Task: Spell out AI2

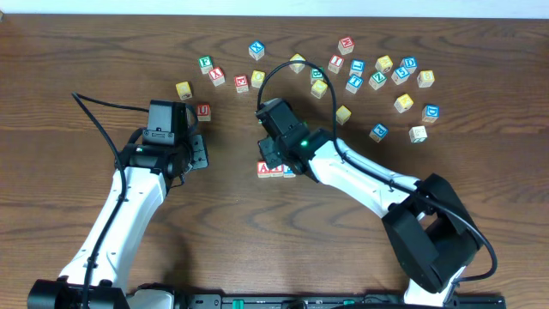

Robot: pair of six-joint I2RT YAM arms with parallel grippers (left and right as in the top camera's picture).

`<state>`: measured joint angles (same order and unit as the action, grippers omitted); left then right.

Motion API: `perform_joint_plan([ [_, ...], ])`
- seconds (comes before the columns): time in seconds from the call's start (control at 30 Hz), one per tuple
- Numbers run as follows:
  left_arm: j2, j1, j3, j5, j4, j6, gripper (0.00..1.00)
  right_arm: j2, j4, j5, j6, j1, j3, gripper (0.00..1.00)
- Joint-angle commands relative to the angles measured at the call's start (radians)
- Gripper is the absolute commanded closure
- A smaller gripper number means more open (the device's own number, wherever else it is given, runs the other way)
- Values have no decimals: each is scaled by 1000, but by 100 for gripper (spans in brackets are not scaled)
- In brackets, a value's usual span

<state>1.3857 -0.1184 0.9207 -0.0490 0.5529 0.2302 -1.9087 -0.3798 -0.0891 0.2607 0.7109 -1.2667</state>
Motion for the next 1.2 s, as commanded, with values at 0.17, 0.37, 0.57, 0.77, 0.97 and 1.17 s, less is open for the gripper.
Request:
perform_joint_plan([
  [0.17,-11,3,7,12,4,-16,53,-5,-24,-13,23,-17,3,99],
  [0.37,-11,3,7,12,5,-16,53,-5,-24,-14,24,-20,3,99],
  [0.57,-10,3,6,12,8,-16,53,-29,3,-14,31,-15,4,99],
  [0.77,-7,3,6,12,8,-16,53,-61,10,-13,35,-23,4,99],
  [0.97,-7,3,6,12,8,-16,53,-61,6,-6,39,-23,4,99],
  [1.17,-7,3,6,12,8,-16,53,-61,3,33,39,-10,4,99],
])
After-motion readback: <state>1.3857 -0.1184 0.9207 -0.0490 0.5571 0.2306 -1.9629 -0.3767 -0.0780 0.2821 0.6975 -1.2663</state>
